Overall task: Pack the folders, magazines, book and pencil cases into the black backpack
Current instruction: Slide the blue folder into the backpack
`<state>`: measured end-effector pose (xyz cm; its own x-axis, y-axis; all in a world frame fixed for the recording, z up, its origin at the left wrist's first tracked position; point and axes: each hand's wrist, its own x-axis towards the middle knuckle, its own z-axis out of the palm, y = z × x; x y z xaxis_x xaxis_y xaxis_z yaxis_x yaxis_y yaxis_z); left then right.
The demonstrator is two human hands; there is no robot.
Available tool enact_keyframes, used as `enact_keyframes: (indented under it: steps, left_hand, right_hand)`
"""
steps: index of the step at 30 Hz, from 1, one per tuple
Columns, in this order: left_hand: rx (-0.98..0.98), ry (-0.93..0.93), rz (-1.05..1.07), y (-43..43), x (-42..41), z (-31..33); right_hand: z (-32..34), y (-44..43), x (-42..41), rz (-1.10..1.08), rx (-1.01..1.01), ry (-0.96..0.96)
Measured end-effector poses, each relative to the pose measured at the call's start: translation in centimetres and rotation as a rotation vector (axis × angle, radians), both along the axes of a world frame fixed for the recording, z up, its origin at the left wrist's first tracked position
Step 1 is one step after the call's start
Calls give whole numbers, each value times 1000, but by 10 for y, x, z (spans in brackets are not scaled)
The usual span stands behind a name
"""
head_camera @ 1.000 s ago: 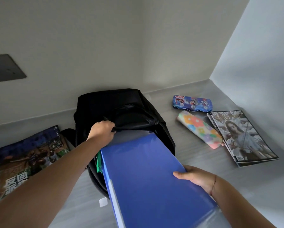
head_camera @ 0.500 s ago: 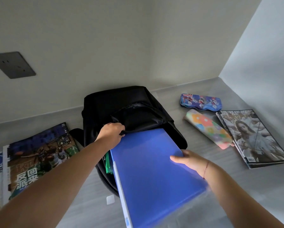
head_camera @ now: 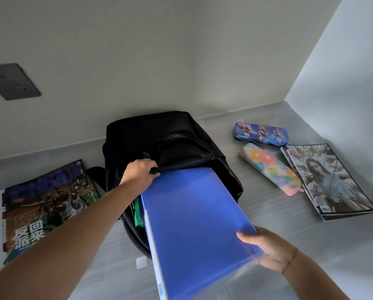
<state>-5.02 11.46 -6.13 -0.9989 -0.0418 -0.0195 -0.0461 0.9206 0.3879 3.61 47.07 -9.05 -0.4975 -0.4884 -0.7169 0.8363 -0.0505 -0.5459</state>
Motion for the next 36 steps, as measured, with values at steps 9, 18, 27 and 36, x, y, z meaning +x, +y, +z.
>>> enact_keyframes:
  steps: [9,18,27,36]
  left_hand:
    - [-11,4,-29,1,1,0]
    - [-398,100,-100,7,-3,-22]
    - [17,-92,105,10,-30,-13]
    - [174,-99,140,1,-39,-5]
  right_hand:
    - [28,-50,-50,-36,301,231]
    - [12,-51,4,-521,-125,-46]
    - [1,-83,6,-605,36,106]
    - [12,-115,-11,-870,-18,12]
